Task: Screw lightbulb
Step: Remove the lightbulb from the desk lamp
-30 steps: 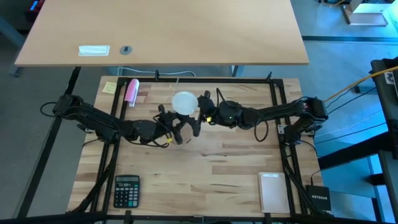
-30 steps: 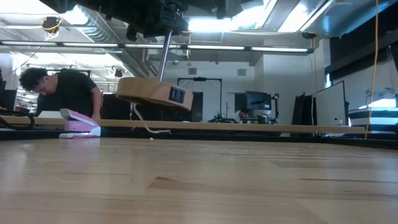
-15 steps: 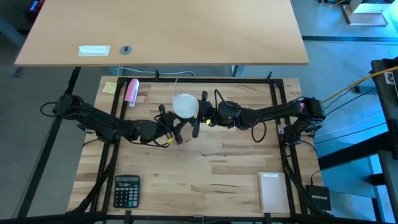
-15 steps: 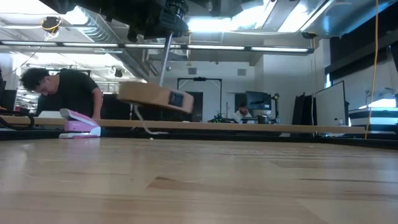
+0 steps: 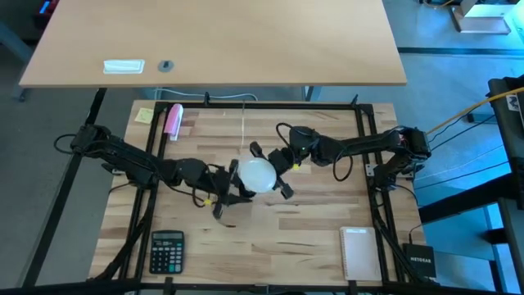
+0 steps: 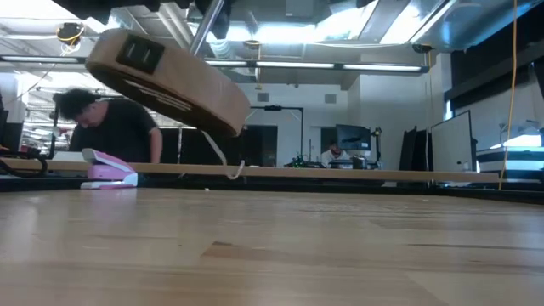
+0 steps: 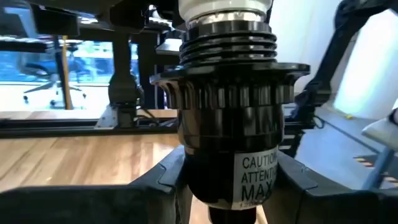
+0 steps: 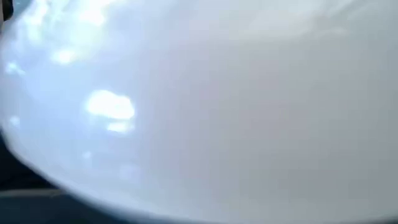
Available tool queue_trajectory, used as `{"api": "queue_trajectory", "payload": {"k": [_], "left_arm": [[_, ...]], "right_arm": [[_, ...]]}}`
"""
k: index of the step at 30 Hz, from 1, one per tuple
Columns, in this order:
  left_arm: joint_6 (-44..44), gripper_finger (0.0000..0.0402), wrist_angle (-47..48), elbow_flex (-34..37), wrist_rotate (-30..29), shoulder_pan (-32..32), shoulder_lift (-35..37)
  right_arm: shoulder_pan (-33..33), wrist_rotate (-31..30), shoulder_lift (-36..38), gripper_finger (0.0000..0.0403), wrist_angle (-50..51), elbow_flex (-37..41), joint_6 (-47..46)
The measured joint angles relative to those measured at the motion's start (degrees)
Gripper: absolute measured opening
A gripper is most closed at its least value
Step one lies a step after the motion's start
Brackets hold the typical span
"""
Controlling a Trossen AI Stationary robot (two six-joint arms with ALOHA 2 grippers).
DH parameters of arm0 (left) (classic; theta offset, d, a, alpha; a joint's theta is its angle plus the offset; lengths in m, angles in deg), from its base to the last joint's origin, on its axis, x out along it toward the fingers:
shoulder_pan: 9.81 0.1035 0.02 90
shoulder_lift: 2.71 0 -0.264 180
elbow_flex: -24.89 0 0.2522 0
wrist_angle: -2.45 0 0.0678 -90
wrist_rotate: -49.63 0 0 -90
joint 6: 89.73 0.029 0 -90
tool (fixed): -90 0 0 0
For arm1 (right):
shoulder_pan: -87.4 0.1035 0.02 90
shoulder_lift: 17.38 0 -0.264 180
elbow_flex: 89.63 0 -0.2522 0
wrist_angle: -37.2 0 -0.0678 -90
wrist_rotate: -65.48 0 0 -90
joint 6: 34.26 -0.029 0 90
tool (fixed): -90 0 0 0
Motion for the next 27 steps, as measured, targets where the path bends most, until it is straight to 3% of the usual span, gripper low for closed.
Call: {"api": "queue_trajectory", "payload": {"k": [5, 12, 17, 20, 22, 27], "left_arm": [[-0.76, 0.0126, 0.41, 0.0, 3.1, 1.27, 0.0], [-0.83, 0.0126, 1.55, 0.0, -0.06, 1.64, 0.11], [-0.05, 0.0126, 1.15, -0.02, -5.57, 1.52, 0.31], [-0.09, 0.0126, 1.63, -0.02, -11.09, 1.46, 0.31], [0.33, 0.0126, 1.61, -0.02, -15.71, 1.31, 0.31], [3.65, 0.0126, 1.16, -0.02, -35.24, 1.21, 0.24]], "right_arm": [[0.41, -1.65, 0.0, 0.0153, -0.49, 0.11, -0.15], [0.7, -11.92, 0.06, 0.0157, -0.2, 0.24, -2.98], [0.55, -18.46, 1.61, 0.0293, 4.92, 0.37, -2.11], [0.55, -26.84, 4.6, 0.0366, 11.75, 0.39, -1.05], [0.57, -33.51, 6.63, 0.0388, 16.82, 0.37, -0.99], [0.57, -46.92, 9.47, 0.0364, 23.08, 0.35, -1.6]]}}
